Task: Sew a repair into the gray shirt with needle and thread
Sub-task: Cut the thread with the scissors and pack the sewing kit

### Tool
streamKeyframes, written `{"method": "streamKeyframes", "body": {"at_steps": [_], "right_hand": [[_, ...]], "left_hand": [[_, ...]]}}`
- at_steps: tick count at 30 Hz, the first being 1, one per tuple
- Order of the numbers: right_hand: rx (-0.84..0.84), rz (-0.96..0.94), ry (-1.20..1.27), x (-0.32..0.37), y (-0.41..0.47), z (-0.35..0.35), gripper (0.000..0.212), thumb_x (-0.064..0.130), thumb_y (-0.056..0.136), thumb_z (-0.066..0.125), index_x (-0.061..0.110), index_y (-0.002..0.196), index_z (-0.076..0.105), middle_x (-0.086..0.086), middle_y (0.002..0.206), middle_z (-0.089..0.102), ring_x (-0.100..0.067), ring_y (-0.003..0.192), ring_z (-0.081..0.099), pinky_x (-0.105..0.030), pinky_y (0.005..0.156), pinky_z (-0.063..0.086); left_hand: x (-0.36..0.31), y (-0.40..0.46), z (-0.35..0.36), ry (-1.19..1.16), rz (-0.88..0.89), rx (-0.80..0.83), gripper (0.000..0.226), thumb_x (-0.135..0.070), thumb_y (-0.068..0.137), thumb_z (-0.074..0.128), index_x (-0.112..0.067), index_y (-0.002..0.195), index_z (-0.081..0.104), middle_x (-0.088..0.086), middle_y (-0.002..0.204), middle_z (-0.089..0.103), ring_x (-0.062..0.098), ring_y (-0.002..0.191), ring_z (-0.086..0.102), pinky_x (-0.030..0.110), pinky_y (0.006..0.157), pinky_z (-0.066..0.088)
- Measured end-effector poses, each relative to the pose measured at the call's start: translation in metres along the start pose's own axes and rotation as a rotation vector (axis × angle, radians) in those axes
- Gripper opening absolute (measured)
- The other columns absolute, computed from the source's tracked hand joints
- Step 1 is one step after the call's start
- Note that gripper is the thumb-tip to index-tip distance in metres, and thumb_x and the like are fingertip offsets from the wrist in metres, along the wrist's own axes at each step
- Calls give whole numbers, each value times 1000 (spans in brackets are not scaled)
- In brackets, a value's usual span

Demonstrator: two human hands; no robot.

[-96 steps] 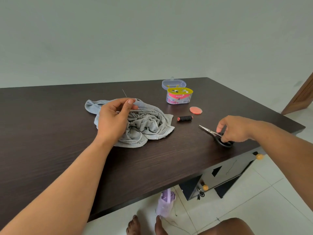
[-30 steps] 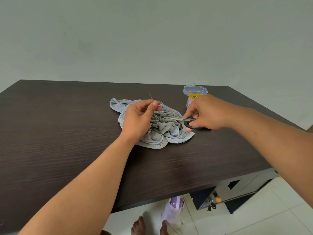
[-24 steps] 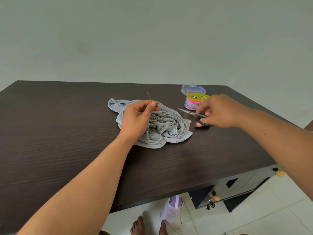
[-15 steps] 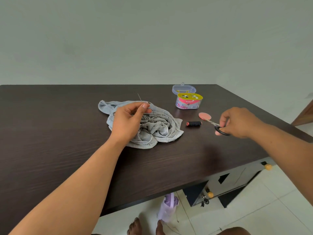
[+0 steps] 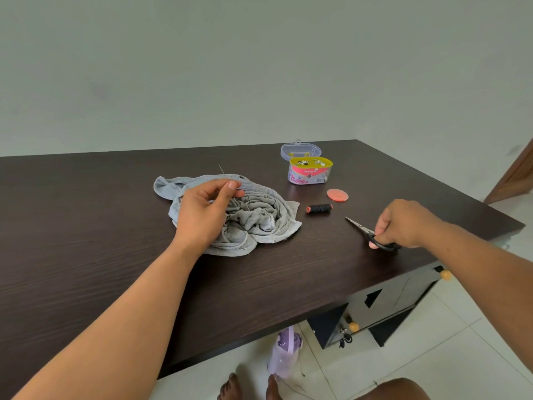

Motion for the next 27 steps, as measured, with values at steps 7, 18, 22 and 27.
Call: {"method": "streamKeyframes", "body": {"at_steps": [7, 18, 22, 27], "right_hand": [[118, -37, -20, 5, -2, -1, 13, 29, 76, 85, 24, 85, 78, 2, 83, 72, -16, 74, 66, -23, 64, 51], [-193, -452, 670, 104, -14, -50, 10, 24, 86, 76, 29, 95, 78, 8, 77, 66, 6, 58, 52, -12, 64, 40], [-174, -472, 751, 107, -13, -56, 14, 32, 84, 77, 30, 98, 79, 2, 94, 76, -2, 76, 64, -23, 80, 51], [-170, -488, 800, 94, -13, -60, 13, 32, 84, 77, 28, 97, 79, 4, 96, 77, -14, 96, 70, -32, 93, 53]], "left_hand": [[1, -1, 2, -37, -8, 27, 14, -28, 100, 63, -31, 95, 75, -15, 87, 78, 15, 75, 62, 9, 62, 48], [-24, -7, 60, 123, 60, 194, 22, -21, 99, 64, -17, 82, 78, -2, 75, 75, 8, 52, 52, 22, 51, 43], [-30, -6, 81, 154, 25, 224, 25, -23, 100, 63, -17, 80, 76, -11, 60, 69, 7, 42, 41, 19, 45, 36], [-46, -11, 111, 190, 64, 262, 26, -24, 100, 63, -15, 81, 77, -6, 62, 71, 4, 36, 37, 16, 46, 32]]}}
Point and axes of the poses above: each hand's wrist, its own y-axis towards the middle knuckle, its own z-axis out of the palm, x = y × z, the point moved 5 cm from there along y, towards the middle knuckle
